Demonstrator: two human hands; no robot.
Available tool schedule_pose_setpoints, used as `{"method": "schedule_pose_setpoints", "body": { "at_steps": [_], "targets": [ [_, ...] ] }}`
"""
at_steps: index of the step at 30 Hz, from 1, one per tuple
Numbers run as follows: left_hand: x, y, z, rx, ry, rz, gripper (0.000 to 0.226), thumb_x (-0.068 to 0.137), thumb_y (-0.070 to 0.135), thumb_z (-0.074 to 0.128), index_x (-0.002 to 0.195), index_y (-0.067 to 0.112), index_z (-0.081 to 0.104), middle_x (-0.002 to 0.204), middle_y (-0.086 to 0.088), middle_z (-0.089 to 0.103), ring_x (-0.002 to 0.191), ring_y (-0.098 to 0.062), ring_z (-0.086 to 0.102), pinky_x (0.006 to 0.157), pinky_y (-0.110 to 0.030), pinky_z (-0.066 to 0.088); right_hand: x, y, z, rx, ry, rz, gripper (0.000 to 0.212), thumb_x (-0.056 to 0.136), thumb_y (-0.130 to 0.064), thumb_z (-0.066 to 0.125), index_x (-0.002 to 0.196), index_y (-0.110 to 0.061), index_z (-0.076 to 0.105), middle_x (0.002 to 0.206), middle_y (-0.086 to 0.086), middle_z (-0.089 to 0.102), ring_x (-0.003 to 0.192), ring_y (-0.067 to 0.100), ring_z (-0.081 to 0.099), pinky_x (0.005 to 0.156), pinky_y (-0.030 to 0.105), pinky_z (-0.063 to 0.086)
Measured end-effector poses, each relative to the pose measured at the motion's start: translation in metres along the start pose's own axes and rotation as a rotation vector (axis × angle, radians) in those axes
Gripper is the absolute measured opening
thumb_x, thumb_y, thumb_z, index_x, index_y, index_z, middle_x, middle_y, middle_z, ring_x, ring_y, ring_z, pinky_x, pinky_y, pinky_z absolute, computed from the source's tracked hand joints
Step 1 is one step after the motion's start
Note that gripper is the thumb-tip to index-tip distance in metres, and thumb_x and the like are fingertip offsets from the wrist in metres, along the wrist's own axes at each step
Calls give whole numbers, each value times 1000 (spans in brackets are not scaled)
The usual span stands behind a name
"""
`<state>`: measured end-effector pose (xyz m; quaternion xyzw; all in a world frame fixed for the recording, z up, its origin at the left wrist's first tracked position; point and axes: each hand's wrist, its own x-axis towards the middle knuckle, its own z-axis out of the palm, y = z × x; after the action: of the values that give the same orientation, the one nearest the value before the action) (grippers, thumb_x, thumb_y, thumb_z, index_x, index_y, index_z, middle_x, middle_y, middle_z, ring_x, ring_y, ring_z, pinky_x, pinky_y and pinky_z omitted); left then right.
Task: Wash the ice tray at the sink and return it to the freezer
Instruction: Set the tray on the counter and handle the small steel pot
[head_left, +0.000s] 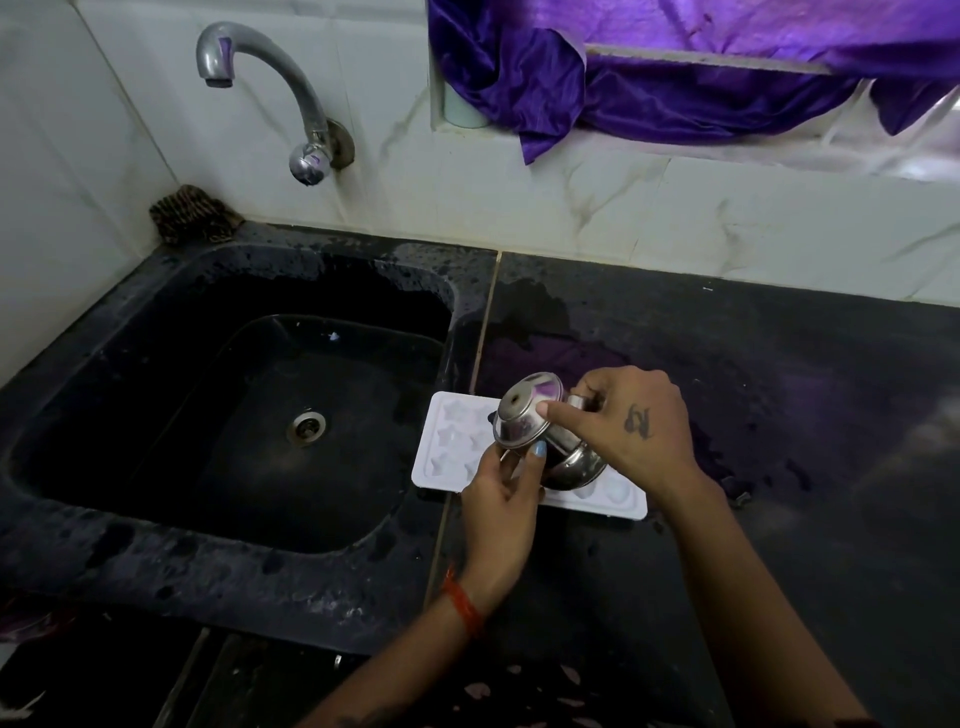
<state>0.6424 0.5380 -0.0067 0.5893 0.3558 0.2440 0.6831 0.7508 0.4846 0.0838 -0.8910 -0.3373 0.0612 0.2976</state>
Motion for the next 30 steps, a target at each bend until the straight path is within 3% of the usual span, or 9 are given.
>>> {"method": "schedule_pose_setpoints", "body": {
  "at_steps": [3, 7, 16, 23, 30],
  "targets": [
    [0, 0, 4, -52, -6, -19, 29, 92, 31, 59, 116, 15, 61, 103, -3, 72, 97, -17, 69, 84, -32, 56, 1, -2, -3, -92, -19, -20, 34, 77, -50, 67, 59, -22, 59, 52, -9, 54, 58, 10, 56, 54, 23, 40],
    [1, -2, 10, -95, -1, -44, 11, 92, 24, 56, 102, 23, 61, 101, -4, 72, 94, -18, 70, 77, -27, 56, 3, -3, -5, -144, -19, -35, 36, 77, -52, 66, 66, -17, 64, 60, -3, 63, 64, 16, 60, 62, 30, 49],
    [0, -3, 15, -117, -17, -47, 29, 93, 27, 54, 117, 11, 58, 105, -4, 72, 92, -12, 70, 74, -21, 55, 6, -2, -6, -186, -26, -58, 37, 77, -52, 65, 68, -16, 65, 64, 0, 64, 67, 17, 61, 64, 32, 51],
    [0, -6, 17, -68, 51, -18, 48, 77, 52, 66, 112, 19, 63, 98, 1, 74, 92, -14, 70, 86, -40, 56, 7, 11, -6, -58, -21, -26, 34, 74, -51, 70, 61, -20, 63, 57, -5, 62, 60, 11, 59, 57, 26, 44],
    [-1, 0, 21, 36, 88, 29, 30, 83, 37, 68, 110, 25, 63, 92, 7, 74, 85, -10, 71, 85, -42, 56, 3, 28, -7, 185, 28, 41, 31, 69, -43, 78, 58, -17, 66, 57, -3, 65, 58, 13, 64, 62, 35, 53]
  ]
}}
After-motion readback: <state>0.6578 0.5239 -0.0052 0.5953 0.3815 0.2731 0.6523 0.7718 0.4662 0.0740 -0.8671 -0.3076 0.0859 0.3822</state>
